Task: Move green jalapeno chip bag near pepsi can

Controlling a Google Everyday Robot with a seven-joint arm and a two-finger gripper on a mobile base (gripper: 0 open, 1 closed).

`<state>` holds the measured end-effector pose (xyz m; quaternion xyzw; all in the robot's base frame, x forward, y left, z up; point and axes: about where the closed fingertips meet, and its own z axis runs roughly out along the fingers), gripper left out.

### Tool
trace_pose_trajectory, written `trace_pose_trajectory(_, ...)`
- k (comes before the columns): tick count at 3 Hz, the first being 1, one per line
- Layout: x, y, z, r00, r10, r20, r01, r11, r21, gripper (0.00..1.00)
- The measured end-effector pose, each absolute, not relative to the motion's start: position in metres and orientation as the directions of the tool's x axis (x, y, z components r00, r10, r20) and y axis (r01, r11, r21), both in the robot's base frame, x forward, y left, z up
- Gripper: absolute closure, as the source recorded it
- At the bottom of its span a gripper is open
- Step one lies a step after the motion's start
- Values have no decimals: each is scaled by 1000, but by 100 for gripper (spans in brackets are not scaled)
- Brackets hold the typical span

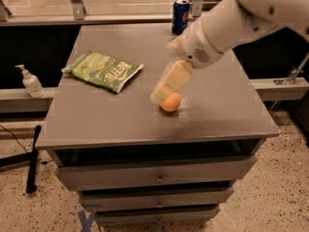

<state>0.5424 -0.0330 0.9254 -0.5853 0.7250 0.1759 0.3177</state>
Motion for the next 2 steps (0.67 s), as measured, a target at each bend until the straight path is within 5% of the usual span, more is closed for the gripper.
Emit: trace_pose_trajectory(2, 606, 93, 894, -78, -598, -797, -970, 229, -77, 0)
